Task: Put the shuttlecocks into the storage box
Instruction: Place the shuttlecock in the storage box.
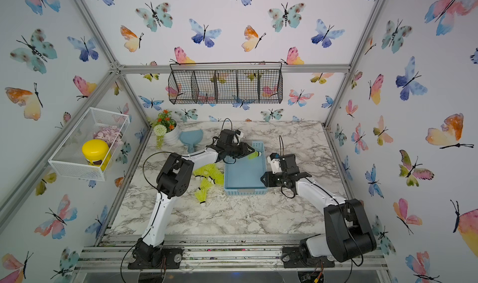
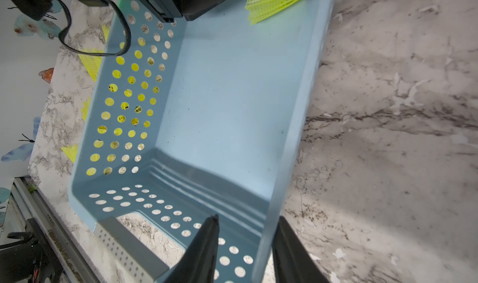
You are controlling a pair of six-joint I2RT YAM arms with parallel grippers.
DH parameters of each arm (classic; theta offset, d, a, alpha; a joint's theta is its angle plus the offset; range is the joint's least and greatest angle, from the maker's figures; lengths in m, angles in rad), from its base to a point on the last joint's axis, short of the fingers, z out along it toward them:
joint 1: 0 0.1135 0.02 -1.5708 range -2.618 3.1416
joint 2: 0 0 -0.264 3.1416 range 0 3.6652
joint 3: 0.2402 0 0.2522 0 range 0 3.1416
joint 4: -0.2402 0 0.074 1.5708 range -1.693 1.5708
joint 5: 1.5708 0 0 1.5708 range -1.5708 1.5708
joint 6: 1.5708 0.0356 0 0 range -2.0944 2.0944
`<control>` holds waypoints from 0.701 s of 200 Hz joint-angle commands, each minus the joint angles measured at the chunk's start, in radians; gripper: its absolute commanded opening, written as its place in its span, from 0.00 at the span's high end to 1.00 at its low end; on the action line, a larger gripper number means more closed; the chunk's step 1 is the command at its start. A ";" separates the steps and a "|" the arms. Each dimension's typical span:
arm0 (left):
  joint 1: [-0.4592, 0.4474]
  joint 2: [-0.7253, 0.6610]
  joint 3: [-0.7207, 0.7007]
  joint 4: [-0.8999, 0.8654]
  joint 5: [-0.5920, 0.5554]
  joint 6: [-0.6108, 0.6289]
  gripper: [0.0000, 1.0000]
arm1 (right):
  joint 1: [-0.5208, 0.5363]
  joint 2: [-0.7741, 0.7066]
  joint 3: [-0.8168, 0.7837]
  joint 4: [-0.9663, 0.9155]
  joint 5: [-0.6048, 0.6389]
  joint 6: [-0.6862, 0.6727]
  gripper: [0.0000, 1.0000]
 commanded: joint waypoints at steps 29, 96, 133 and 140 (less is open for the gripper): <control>0.005 -0.052 0.046 -0.095 -0.063 0.092 0.49 | 0.000 -0.013 -0.014 -0.019 0.008 -0.009 0.59; 0.005 -0.124 0.052 -0.141 -0.061 0.143 0.46 | 0.000 -0.045 -0.011 -0.029 0.055 -0.021 0.58; 0.005 -0.226 0.051 -0.218 -0.116 0.208 0.43 | 0.000 -0.079 0.001 -0.029 0.122 -0.040 0.57; 0.005 -0.250 0.047 -0.238 -0.130 0.230 0.43 | 0.000 -0.085 0.005 -0.030 0.139 -0.046 0.57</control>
